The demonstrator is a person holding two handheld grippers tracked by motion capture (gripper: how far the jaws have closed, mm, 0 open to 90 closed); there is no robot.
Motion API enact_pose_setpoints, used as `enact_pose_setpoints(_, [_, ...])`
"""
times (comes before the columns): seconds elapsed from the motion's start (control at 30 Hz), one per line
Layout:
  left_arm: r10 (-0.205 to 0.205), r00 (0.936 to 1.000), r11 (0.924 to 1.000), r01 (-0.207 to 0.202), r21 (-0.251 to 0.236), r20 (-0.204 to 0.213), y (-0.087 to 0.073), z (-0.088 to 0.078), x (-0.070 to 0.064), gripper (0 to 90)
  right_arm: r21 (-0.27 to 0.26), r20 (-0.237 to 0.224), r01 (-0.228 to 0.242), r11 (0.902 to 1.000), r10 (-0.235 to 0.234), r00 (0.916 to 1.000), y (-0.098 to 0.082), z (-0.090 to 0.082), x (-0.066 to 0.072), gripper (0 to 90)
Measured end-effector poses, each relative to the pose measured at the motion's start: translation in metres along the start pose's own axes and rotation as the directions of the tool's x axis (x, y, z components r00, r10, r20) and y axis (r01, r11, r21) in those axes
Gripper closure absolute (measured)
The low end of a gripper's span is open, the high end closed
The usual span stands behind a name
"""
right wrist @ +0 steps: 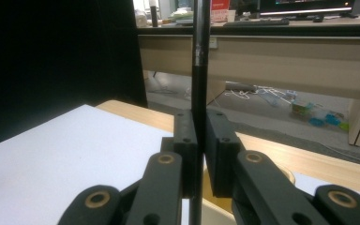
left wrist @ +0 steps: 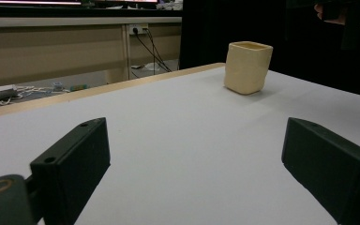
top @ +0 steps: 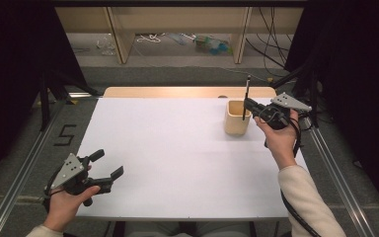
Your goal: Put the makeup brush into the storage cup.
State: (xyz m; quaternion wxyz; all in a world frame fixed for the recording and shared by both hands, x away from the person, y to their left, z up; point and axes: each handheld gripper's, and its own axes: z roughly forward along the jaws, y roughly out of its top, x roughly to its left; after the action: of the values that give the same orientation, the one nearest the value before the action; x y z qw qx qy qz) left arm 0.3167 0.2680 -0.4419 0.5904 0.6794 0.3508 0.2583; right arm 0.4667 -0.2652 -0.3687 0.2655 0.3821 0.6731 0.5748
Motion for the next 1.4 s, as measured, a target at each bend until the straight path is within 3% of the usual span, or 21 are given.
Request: enact_pose_setpoints(1.4, [-0.002,1.0,1.0,0.002,0.0,-0.002,0.0,0.0,0.0,7.8,-0.014,0.019,-0.011,0.9998,0.012,0.9997,0.004,0.01,-0.003,84.4])
